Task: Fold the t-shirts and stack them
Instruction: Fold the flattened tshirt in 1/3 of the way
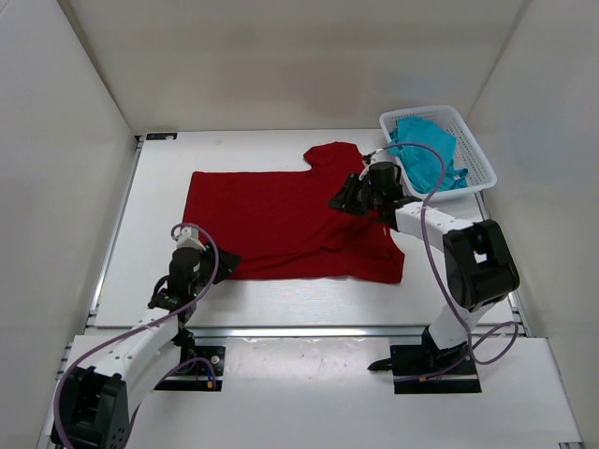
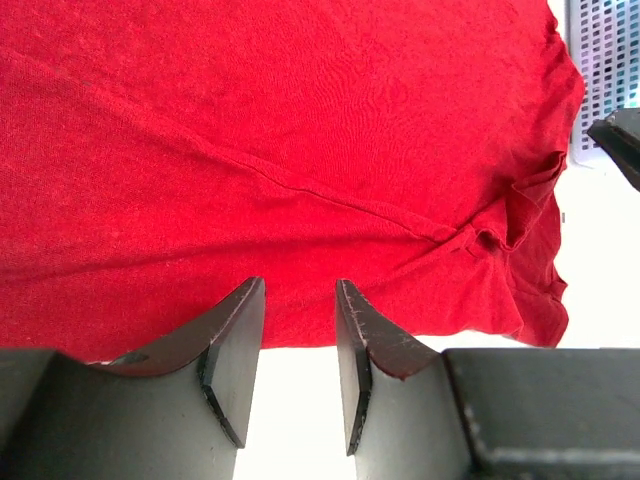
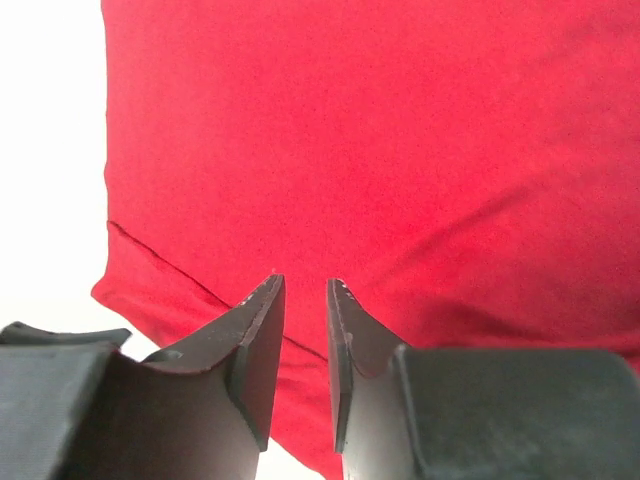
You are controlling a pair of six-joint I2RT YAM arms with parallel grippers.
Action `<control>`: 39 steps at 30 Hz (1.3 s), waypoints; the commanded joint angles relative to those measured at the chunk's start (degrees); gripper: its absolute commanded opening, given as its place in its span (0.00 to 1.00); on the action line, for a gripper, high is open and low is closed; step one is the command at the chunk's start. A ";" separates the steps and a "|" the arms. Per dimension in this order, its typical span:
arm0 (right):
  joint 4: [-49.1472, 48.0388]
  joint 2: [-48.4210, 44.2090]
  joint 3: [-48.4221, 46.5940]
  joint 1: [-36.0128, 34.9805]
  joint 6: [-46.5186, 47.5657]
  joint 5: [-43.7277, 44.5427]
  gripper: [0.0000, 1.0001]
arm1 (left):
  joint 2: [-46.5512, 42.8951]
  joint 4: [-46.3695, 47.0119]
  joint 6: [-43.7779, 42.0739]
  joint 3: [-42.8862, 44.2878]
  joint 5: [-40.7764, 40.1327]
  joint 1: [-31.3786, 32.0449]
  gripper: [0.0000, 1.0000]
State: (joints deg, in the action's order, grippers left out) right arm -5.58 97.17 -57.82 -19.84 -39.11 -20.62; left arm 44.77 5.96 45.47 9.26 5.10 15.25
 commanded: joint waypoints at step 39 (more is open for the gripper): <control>7.78 1.01 1.40 -5.83 8.88 7.71 0.00 | 7.34 3.62 -1.09 3.75 -3.43 9.54 0.45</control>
State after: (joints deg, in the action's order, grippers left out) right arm 4.12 97.76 -54.65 -25.15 -29.34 -11.97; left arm 52.29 8.08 44.62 12.91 1.17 25.17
